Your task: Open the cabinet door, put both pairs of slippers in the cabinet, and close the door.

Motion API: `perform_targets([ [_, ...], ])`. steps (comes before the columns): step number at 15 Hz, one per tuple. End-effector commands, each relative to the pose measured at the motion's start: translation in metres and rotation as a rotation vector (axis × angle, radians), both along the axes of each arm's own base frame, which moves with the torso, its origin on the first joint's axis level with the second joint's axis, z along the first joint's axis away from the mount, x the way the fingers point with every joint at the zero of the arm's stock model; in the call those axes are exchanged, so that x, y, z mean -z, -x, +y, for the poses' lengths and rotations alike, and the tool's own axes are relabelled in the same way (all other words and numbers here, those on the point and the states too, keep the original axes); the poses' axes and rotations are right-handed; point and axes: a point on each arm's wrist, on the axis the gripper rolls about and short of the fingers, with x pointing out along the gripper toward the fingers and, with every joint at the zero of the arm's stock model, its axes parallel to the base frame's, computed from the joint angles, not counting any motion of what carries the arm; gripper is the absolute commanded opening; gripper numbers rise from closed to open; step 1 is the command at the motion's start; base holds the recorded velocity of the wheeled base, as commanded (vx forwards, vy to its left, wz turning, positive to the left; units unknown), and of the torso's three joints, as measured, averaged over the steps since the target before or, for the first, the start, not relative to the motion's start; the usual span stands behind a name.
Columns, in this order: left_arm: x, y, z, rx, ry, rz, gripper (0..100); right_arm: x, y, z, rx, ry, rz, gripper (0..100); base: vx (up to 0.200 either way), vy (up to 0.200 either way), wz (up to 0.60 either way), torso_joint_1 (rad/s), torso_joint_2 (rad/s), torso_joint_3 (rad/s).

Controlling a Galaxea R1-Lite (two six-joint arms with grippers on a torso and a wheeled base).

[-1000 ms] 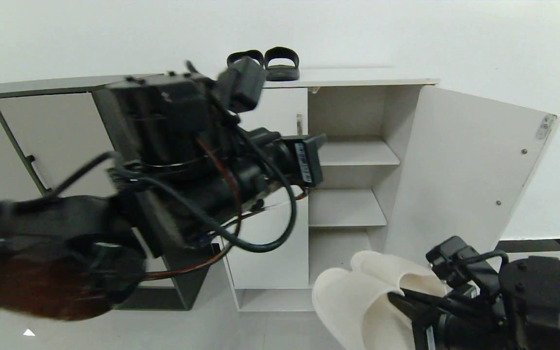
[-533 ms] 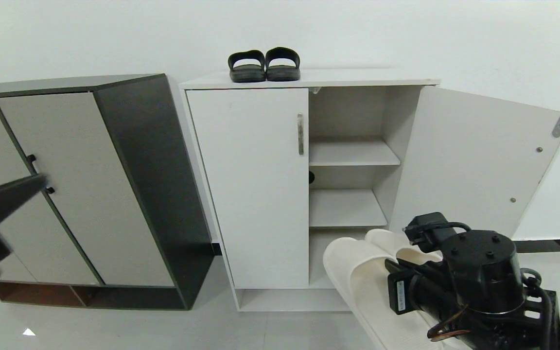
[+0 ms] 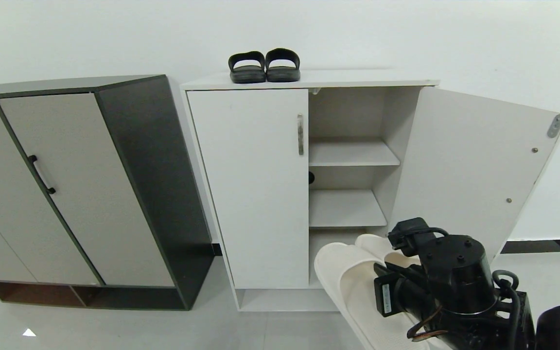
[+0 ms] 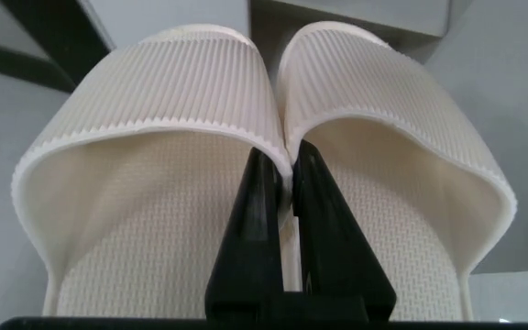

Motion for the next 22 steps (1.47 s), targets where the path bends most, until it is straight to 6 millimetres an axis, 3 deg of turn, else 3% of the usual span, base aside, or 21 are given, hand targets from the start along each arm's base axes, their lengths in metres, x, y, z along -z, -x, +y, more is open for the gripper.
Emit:
perform_targets([
  [1, 0.014, 0.005, -0.001, 0.039, -0.020, -0.005, 0, 0.003, 0.001, 0.001, -0.004, 0.008, 0.007, 0, 0.000, 0.000, 0.00, 0.000, 0.00, 0.000],
  [5, 0.013, 0.005, -0.001, 0.028, -0.020, -0.025, 0, 0.002, 0.006, 0.006, -0.019, 0.016, 0.001, 0, 0.000, 0.000, 0.00, 0.000, 0.00, 0.000],
  [7, 0.013, 0.005, -0.001, 0.025, 0.018, -0.024, 0, -0.004, 0.000, 0.014, -0.028, 0.020, -0.030, 0, 0.000, 0.000, 0.00, 0.000, 0.00, 0.000],
  [10, 0.013, 0.005, -0.001, 0.023, 0.020, -0.024, 0, -0.004, -0.009, 0.022, 0.059, 0.012, -0.056, 0, 0.000, 0.000, 0.00, 0.000, 0.00, 0.000],
  [12, 0.013, 0.005, -0.001, 0.023, 0.018, -0.024, 0, -0.012, -0.026, 0.036, 0.212, -0.009, -0.126, 0, 0.000, 0.000, 0.00, 0.000, 0.00, 0.000],
  [22, 0.013, 0.005, -0.001, 0.023, 0.020, -0.024, 0, 0.010, -0.044, 0.052, 0.234, 0.028, -0.106, 0, 0.000, -0.180, 0.00, 0.004, 0.00, 0.002],
])
